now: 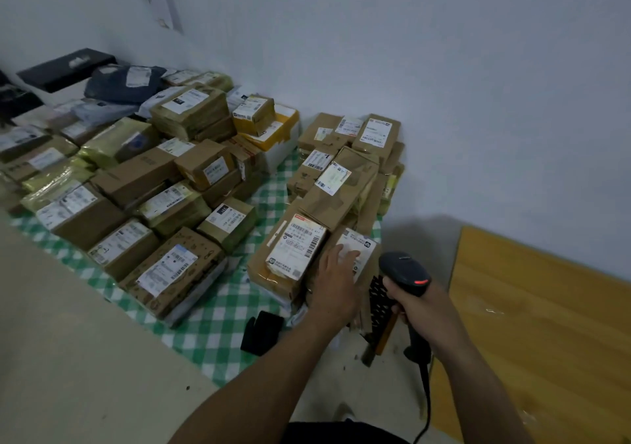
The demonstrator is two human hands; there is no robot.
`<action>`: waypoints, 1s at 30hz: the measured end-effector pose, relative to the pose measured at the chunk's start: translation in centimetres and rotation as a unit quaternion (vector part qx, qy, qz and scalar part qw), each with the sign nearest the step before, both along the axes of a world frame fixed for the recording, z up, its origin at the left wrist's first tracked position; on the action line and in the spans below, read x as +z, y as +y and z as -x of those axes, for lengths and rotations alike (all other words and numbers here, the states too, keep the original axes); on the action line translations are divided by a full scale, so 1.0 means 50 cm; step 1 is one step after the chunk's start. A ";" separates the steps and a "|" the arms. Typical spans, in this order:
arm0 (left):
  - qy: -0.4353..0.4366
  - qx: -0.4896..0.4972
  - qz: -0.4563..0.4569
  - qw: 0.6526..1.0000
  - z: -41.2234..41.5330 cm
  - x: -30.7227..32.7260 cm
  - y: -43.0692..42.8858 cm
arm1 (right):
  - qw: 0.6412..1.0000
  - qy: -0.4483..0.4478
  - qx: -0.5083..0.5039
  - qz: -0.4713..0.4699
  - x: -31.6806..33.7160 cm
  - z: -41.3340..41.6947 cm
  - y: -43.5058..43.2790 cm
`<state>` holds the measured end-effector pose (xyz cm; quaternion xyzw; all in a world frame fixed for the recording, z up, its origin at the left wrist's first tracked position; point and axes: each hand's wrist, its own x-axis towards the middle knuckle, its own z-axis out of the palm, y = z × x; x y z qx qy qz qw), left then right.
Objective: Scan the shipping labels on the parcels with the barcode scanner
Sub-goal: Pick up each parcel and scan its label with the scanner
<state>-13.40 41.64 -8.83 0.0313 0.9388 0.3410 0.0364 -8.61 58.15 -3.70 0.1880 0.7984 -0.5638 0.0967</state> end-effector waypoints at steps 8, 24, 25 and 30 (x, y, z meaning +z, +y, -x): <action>-0.053 0.029 0.127 0.990 -0.010 -0.016 0.024 | 0.999 -0.010 0.032 0.025 -0.019 0.006 0.027; -0.004 0.061 0.065 0.996 -0.028 0.042 0.042 | 0.996 0.067 -0.065 0.011 -0.006 0.030 0.036; 0.008 0.075 0.045 0.996 -0.033 0.053 0.041 | 0.992 0.090 -0.092 0.020 0.003 0.029 0.033; 0.020 0.133 -0.131 0.982 -0.048 0.118 0.037 | 0.976 0.163 -0.131 0.067 0.056 0.036 0.011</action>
